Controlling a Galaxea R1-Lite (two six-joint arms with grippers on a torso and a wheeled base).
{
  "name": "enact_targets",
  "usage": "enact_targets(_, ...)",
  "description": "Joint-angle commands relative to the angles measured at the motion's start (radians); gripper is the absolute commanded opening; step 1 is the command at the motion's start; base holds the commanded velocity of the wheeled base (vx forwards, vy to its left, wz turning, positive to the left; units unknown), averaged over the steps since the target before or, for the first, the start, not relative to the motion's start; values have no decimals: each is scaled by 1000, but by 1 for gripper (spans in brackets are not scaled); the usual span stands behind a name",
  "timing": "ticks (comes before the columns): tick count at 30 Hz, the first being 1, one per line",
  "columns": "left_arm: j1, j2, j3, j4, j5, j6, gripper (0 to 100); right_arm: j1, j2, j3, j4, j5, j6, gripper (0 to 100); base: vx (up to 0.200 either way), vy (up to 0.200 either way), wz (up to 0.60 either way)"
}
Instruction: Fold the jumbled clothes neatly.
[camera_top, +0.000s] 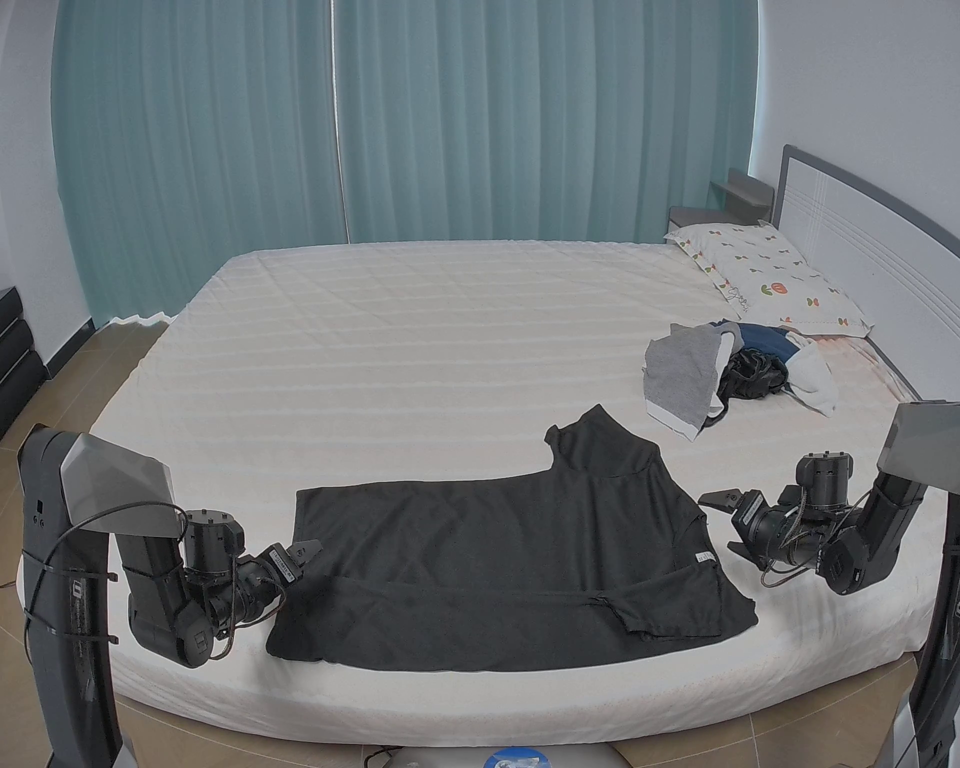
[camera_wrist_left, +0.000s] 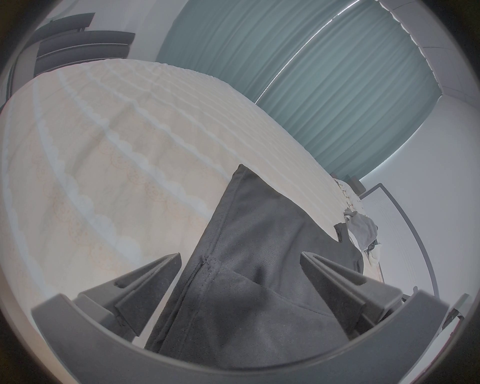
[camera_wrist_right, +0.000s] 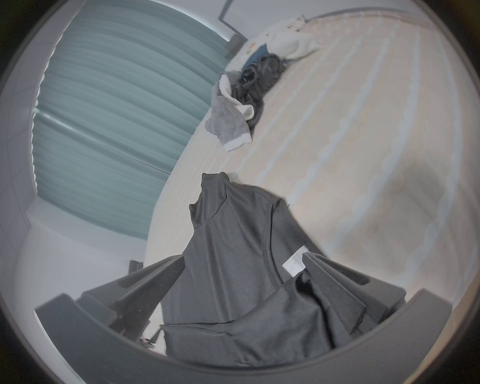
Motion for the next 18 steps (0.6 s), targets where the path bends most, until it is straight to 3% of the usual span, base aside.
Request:
enact_targets(1,-5,11,5,0,0,3,100,0,1,11,0,-22,-72,100,0,0,0)
enact_targets(7,-5,16,6,-8,0,1,100,22,73,11,0,-19,-214,100,0,0,0)
enact_targets(18,-8,20,16,-10,0,0,100,50,119,0,-9,30,-298,100,0,0,0)
